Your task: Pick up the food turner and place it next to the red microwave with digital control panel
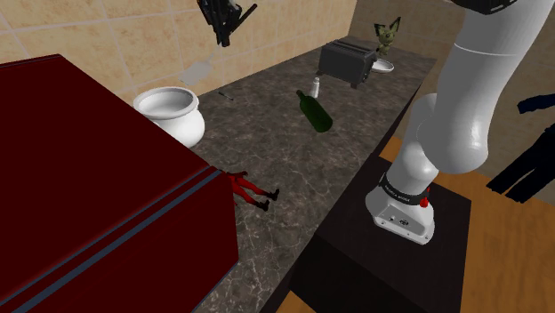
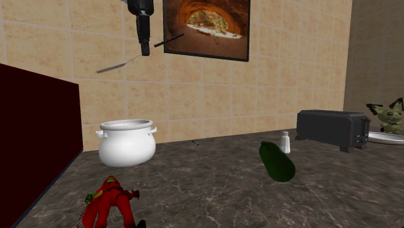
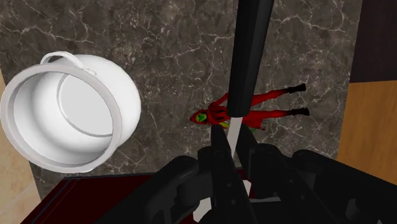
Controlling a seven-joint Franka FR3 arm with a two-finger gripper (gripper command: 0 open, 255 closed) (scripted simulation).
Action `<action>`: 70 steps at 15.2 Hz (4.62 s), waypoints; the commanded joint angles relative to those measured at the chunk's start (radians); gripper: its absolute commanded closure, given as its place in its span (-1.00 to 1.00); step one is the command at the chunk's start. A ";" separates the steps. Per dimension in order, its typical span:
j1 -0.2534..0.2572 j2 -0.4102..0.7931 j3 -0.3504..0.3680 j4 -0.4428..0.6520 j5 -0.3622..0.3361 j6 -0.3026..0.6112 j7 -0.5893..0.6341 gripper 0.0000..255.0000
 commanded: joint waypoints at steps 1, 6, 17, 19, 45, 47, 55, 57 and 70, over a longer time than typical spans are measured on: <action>0.002 -0.001 0.001 -0.027 0.000 0.027 0.005 1.00; 0.002 -0.013 0.001 -0.111 -0.001 0.098 0.009 1.00; 0.002 -0.017 0.002 -0.264 -0.003 0.247 0.017 1.00; 0.002 -0.014 0.002 -0.288 -0.003 0.273 0.018 1.00; -0.001 0.089 0.002 -0.510 0.000 0.599 0.030 1.00; -0.002 0.102 0.002 -0.521 0.000 0.623 0.031 1.00; -0.004 0.162 0.003 -0.555 0.004 0.716 0.033 1.00; -0.004 0.178 0.003 -0.562 0.004 0.739 0.033 1.00; -0.009 0.300 0.008 -0.582 0.011 0.881 0.036 1.00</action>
